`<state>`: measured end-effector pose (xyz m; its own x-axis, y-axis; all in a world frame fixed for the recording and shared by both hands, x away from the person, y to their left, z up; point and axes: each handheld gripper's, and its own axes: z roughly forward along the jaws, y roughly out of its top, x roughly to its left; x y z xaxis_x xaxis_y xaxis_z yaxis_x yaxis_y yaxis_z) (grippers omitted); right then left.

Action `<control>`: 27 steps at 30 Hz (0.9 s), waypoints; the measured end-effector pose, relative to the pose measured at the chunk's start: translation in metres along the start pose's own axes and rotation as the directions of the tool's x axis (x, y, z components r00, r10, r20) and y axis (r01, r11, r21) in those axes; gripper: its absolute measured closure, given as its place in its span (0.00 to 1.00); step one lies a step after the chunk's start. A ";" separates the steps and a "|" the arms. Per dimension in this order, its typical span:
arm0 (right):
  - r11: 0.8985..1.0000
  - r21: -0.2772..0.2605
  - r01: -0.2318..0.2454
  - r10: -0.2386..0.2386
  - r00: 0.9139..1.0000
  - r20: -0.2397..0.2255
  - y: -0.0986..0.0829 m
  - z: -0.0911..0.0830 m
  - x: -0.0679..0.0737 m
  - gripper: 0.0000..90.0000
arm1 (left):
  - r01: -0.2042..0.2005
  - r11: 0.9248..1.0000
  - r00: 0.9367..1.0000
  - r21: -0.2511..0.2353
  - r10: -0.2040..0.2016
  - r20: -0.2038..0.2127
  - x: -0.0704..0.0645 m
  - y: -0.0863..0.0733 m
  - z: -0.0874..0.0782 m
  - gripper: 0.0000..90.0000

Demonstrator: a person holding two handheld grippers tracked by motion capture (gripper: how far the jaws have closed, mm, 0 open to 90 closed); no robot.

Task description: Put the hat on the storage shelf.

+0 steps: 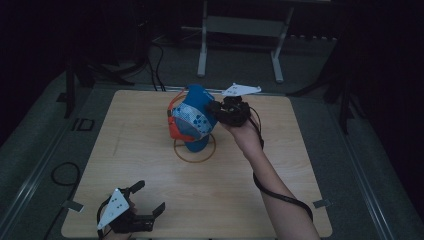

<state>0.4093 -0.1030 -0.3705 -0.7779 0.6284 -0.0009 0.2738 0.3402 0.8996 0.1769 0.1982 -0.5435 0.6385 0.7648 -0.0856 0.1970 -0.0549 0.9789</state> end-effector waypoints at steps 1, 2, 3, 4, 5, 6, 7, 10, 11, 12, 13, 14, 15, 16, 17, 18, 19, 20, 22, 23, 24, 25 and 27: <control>1.000 0.000 0.000 0.000 1.000 0.000 0.000 0.000 0.000 0.78 | 0.001 1.000 1.000 -0.002 -0.001 0.001 0.000 0.000 0.000 0.03; 1.000 -0.005 0.001 -0.001 1.000 0.000 0.000 -0.002 0.001 0.75 | 0.003 1.000 1.000 -0.003 -0.003 0.001 0.000 0.000 0.000 0.03; 1.000 -0.011 0.004 -0.004 1.000 0.000 0.001 -0.003 0.001 0.68 | 0.003 1.000 1.000 -0.002 -0.003 -0.001 0.001 0.000 0.000 0.03; 1.000 -0.017 0.005 -0.005 1.000 0.001 0.001 -0.005 0.001 0.63 | 0.002 1.000 1.000 -0.004 -0.002 -0.001 0.001 0.000 0.000 0.03; 1.000 -0.023 0.007 -0.006 1.000 0.003 0.001 -0.007 0.002 0.60 | 0.004 1.000 1.000 -0.004 -0.004 -0.001 0.001 0.000 0.000 0.03; 1.000 -0.020 0.007 -0.008 1.000 -0.013 0.001 -0.010 0.002 0.51 | 0.004 1.000 1.000 -0.003 -0.004 -0.003 0.001 0.000 0.001 0.03; 1.000 -0.020 0.007 -0.008 1.000 -0.013 0.001 -0.010 0.002 0.51 | 0.005 1.000 1.000 -0.003 -0.005 -0.003 0.001 0.000 0.001 0.03; 1.000 -0.009 0.021 -0.022 0.999 -0.029 -0.001 -0.013 0.003 0.43 | 0.007 1.000 1.000 -0.004 -0.007 -0.005 0.001 0.000 0.001 0.03; 1.000 -0.006 0.022 -0.022 0.999 -0.034 -0.001 -0.013 0.002 0.41 | 0.006 1.000 1.000 -0.003 -0.006 -0.005 0.001 0.000 0.001 0.03; 1.000 -0.002 0.021 -0.021 0.999 -0.040 -0.003 -0.014 0.002 0.38 | 0.004 1.000 1.000 0.000 -0.004 -0.006 0.001 0.000 0.001 0.03; 1.000 -0.001 0.016 -0.016 0.999 -0.050 -0.004 -0.014 0.002 0.34 | 0.004 1.000 1.000 0.001 -0.004 -0.005 0.001 -0.001 0.001 0.03; 1.000 -0.002 0.011 -0.011 0.998 -0.064 -0.006 -0.015 0.002 0.32 | 0.004 1.000 1.000 0.002 -0.004 -0.004 0.002 -0.001 0.001 0.03; 1.000 -0.002 0.014 -0.014 0.997 -0.074 -0.007 -0.016 0.002 0.30 | 0.004 1.000 1.000 0.003 -0.004 -0.004 0.002 -0.001 0.002 0.03; 1.000 -0.007 0.016 -0.016 0.996 -0.083 -0.009 -0.016 0.002 0.27 | 0.005 1.000 1.000 0.003 -0.005 -0.004 0.002 -0.001 0.002 0.03; 0.999 -0.002 0.033 -0.033 0.993 -0.113 -0.014 -0.018 0.004 0.20 | 0.006 1.000 1.000 0.004 -0.006 -0.005 0.001 -0.001 0.002 0.03; 0.999 -0.002 0.033 -0.033 0.993 -0.113 -0.014 -0.018 0.004 0.20 | 0.007 1.000 1.000 0.003 -0.007 -0.004 0.001 -0.001 0.003 0.03; 0.999 -0.003 0.037 -0.037 0.992 -0.120 -0.016 -0.019 0.004 0.19 | 0.009 1.000 1.000 0.003 -0.008 -0.003 0.001 -0.001 0.003 0.03; 0.999 -0.005 0.035 -0.035 0.992 -0.120 -0.018 -0.020 0.005 0.19 | 0.009 1.000 1.000 0.004 -0.009 -0.004 0.001 -0.002 0.003 0.03; 0.999 0.003 0.050 -0.050 0.990 -0.132 -0.026 -0.021 0.005 0.16 | 0.004 1.000 1.000 0.008 -0.004 -0.005 0.002 -0.002 0.003 0.03; 0.999 0.002 0.053 -0.053 0.989 -0.135 -0.029 -0.022 0.006 0.16 | 0.006 1.000 1.000 0.007 -0.006 -0.004 0.002 -0.002 0.003 0.03; 0.998 0.007 0.061 -0.059 0.988 -0.140 -0.032 -0.022 0.006 0.16 | 0.008 1.000 1.000 0.008 -0.008 -0.005 0.002 -0.002 0.004 0.03; 0.998 0.007 0.065 -0.063 0.988 -0.142 -0.034 -0.023 0.007 0.16 | 0.009 1.000 1.000 0.009 -0.009 -0.006 0.002 -0.002 0.004 0.03; 0.998 0.004 0.068 -0.067 0.987 -0.143 -0.038 -0.024 0.007 0.16 | 0.010 1.000 1.000 0.012 -0.010 -0.003 0.002 -0.003 0.004 0.03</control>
<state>0.3800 -0.1276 -0.3939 -0.8674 0.4977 0.0016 0.2227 0.3851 0.8956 0.1807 0.1973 -0.5471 0.6343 0.7673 -0.0945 0.2119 -0.0549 0.9757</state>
